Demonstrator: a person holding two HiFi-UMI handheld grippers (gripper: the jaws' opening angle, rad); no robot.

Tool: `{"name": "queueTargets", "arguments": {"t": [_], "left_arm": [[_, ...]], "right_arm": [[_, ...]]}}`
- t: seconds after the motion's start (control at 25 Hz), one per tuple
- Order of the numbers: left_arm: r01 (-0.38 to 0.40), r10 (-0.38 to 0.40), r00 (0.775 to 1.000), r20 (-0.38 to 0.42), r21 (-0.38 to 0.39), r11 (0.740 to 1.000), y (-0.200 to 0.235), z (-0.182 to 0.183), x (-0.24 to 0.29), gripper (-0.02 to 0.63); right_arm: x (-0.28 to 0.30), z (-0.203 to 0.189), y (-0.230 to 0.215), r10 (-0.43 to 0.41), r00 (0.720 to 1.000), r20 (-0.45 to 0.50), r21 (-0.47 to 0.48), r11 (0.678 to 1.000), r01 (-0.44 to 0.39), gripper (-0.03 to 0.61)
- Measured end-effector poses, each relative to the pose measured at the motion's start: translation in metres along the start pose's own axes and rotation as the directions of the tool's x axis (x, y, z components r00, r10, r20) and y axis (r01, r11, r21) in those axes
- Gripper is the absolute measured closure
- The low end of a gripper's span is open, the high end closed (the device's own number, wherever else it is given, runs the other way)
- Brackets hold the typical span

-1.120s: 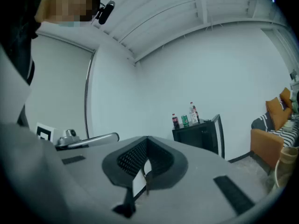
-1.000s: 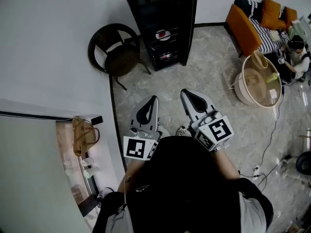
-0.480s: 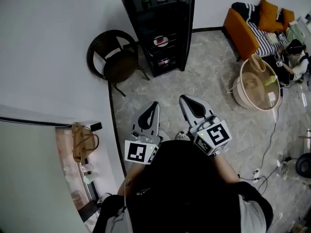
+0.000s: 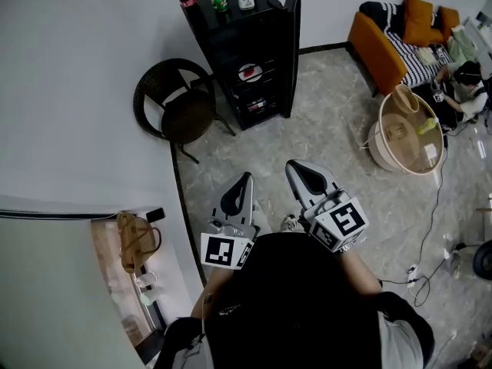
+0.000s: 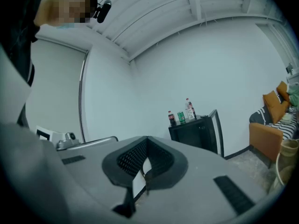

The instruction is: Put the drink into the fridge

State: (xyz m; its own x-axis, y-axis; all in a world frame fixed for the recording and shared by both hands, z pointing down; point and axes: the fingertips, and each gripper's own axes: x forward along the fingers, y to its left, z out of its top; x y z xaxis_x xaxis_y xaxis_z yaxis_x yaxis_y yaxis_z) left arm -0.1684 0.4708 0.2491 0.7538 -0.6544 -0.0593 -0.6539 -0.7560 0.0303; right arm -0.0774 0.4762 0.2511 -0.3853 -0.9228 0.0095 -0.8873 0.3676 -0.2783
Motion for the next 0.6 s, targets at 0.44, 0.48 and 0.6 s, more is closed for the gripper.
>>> {"name": "queueTargets", "arguments": {"t": [0.44,0.48,0.6], "left_arm": [[0.104,-0.104,0.995,0.004,-0.043,0.994,0.086,0.002,0.083,0.604],[0.119,-0.119,0.993,0.009,-0.045,0.992,0.095,0.004,0.092,0.604],[0.168,-0.167,0.986,0.025,-0.047,0.985,0.121,0.006,0.120,0.604]], "right_arm": [[0.093,0.010,-0.044,-0.118,0.993,-0.020,0.038,0.992,0.119,0.565],[0.104,0.014,-0.048,-0.128,0.992,-0.012,0.039,0.991,0.128,0.565],[0.136,0.022,-0.061,-0.159,0.987,0.007,0.025,0.987,0.159,0.565]]}}
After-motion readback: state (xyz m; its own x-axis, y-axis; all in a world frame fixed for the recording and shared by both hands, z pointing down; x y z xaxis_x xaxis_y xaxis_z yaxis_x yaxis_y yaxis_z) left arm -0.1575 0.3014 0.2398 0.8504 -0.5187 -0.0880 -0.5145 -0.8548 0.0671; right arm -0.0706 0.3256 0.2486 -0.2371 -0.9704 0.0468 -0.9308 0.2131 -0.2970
